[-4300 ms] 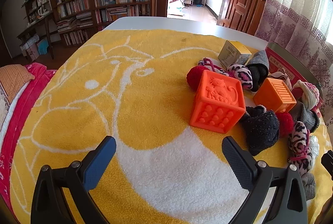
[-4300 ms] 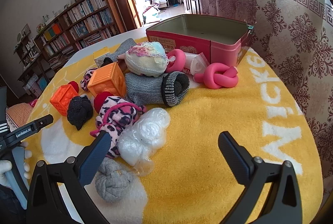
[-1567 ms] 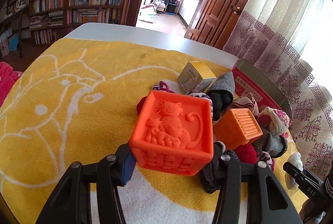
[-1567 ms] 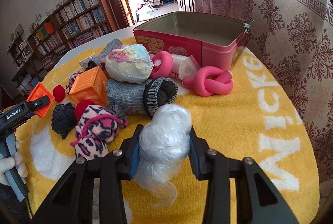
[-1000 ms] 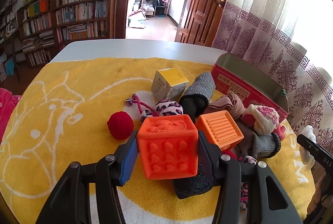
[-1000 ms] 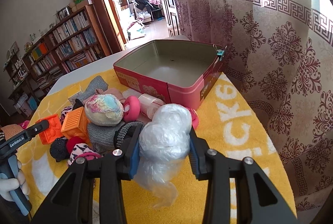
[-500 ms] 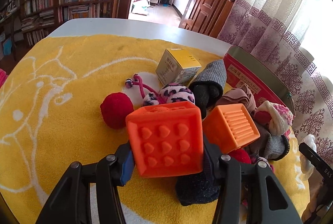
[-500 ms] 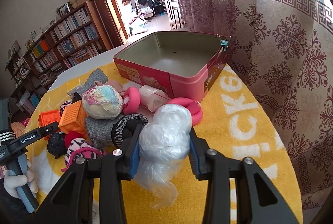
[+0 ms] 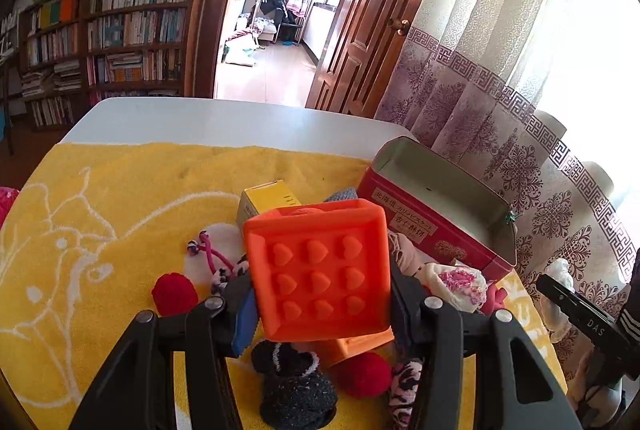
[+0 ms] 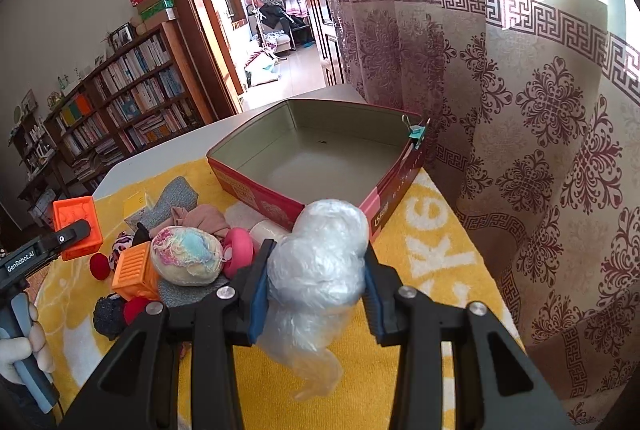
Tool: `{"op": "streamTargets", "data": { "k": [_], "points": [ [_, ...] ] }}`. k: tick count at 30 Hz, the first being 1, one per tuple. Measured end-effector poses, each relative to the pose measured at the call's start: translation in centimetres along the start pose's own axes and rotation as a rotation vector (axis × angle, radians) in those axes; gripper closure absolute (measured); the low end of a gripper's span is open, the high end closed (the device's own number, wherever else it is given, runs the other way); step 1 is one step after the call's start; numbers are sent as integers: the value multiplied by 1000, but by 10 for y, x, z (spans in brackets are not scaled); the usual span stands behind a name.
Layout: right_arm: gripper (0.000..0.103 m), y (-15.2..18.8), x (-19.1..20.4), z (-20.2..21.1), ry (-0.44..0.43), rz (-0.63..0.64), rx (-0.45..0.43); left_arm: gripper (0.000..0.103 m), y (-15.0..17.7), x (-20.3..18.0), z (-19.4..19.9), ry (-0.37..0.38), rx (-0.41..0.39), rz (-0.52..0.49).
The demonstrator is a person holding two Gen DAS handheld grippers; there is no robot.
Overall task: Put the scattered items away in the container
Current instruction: 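Grasp the orange block with the left tool while the right tool grasps the plastic bundle, then lower both held items into the red tin and open both tools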
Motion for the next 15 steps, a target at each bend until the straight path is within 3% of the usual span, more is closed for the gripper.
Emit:
{"op": "streamTargets", "data": {
  "k": [7, 15],
  "points": [
    [60, -41, -9, -15, 4, 14, -41, 48, -28, -58, -33, 71, -19, -58],
    [60, -61, -19, -53, -2, 6, -9, 48, -40, -112, -96, 144, 41, -68]
  ]
}}
Point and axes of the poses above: each gripper's, at about its wrist camera, not at the fingertips, and z roughly against the way its jaws point, x to its left, y to its underside, the point moved 8 cm from there along -z, roughly the way its jaws point, and after that the axes turned 13 degrees about -x, right-handed, at the moved point
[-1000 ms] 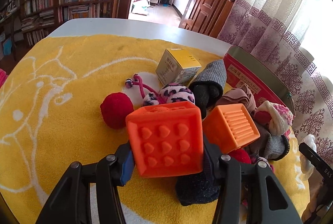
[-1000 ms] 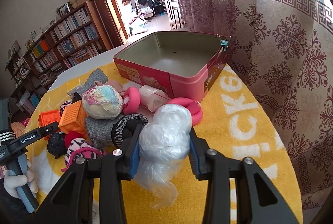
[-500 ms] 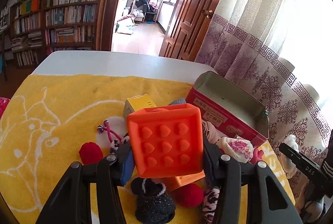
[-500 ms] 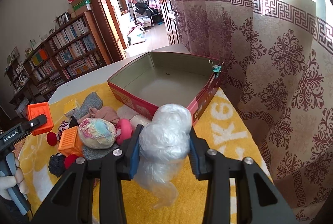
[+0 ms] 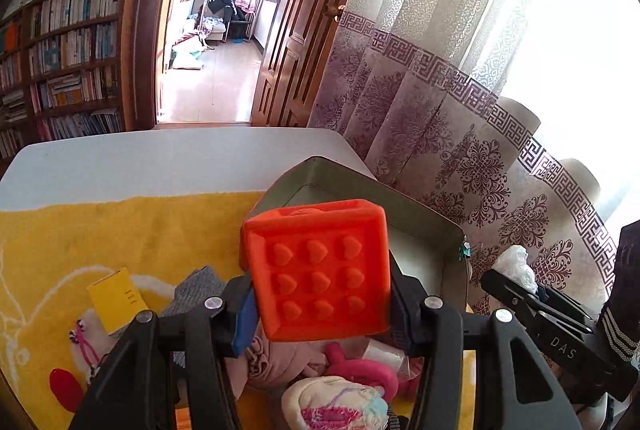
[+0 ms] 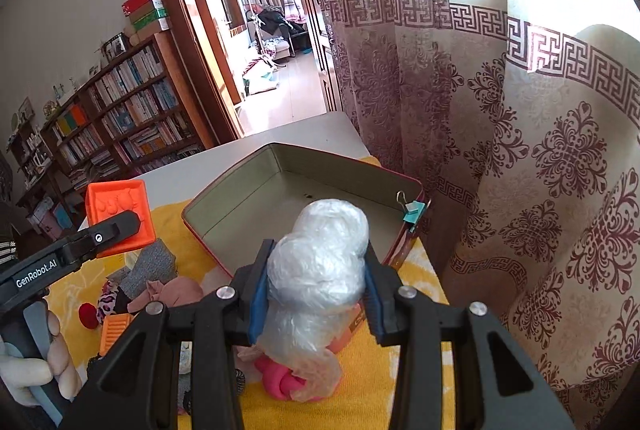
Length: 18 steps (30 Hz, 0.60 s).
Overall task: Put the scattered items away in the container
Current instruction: 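Lower both held items into the red tin and open both tools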
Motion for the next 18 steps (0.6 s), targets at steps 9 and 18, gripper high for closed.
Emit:
{"op": "streamTargets", "data": {
  "k": [9, 18],
  "points": [
    [60, -10, -8, -39, -19, -13, 30, 48, -3, -25, -69, -5, 55, -17],
    [48, 3, -9, -55, -14, -17, 85, 18, 0, -25, -83, 8, 84, 18]
  ]
}}
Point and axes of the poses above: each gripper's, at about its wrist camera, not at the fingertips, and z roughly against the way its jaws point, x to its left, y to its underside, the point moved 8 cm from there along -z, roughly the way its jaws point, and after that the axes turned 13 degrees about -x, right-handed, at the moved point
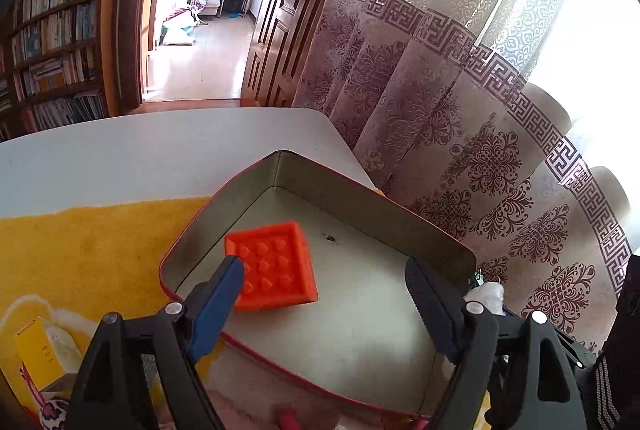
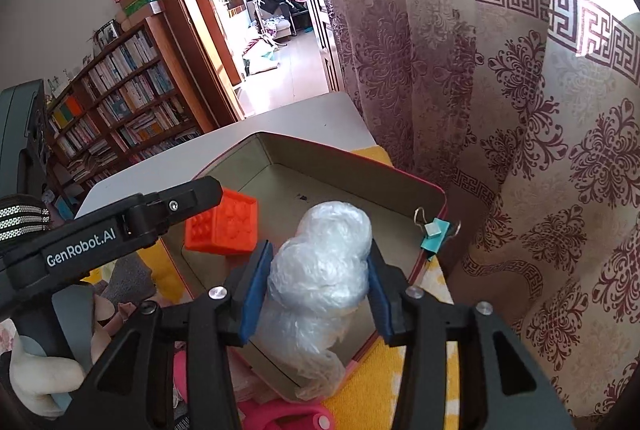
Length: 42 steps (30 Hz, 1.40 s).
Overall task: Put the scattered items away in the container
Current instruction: 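Lower both held items into the red tin and open both tools, then move both tools back toward the remaining toys on the towel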
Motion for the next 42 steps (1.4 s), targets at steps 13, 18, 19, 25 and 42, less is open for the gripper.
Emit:
{"op": "streamTargets", "data": {
  "k": [13, 18, 19, 25, 42],
  "points": [
    [32, 30, 18, 46, 20, -57, -46, 18, 2, 35, 87, -11, -78, -23],
    [32, 47, 42, 61, 0, -67, -44, 10, 7, 74, 132, -66, -124, -7],
    [32, 50, 47, 65, -3, -71, -50, 7, 9, 82, 139, -82, -134, -2],
    [32, 66, 58, 74, 13, -91, -48, 6, 25, 127, 171, -130, -143, 29],
    [32, 110, 62, 88, 42, -118, -9, 6, 107, 166, 204, -184, -39, 23]
  ]
}}
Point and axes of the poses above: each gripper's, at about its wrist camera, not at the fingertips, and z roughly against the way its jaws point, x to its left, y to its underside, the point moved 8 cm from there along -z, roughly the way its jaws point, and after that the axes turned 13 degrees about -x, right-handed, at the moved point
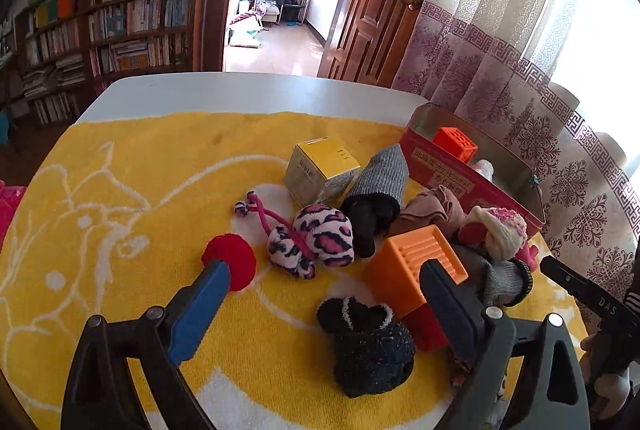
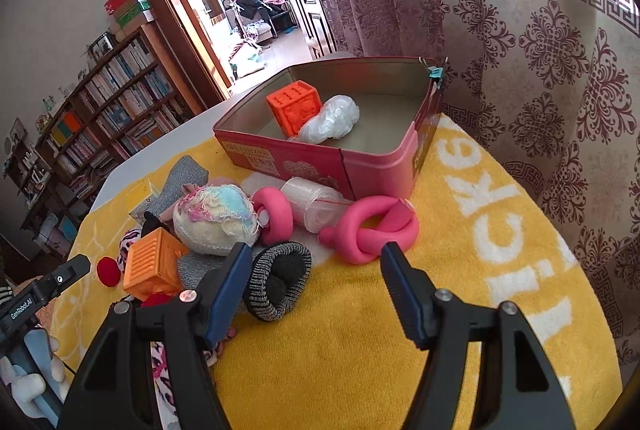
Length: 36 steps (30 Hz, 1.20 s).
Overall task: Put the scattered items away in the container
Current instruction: 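Move both tools back toward the remaining toys on the towel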
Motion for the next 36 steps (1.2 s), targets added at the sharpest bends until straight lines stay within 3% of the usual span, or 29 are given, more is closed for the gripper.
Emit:
{"op": "streamTargets", "data": {
  "k": [9, 36],
  "points": [
    [32, 13, 5, 8, -18, 5, 16, 6, 20, -21, 3, 2, 20, -75],
    [32, 36, 12, 19, -38, 51, 60, 6, 43, -15, -12, 7, 77, -54]
  ]
}}
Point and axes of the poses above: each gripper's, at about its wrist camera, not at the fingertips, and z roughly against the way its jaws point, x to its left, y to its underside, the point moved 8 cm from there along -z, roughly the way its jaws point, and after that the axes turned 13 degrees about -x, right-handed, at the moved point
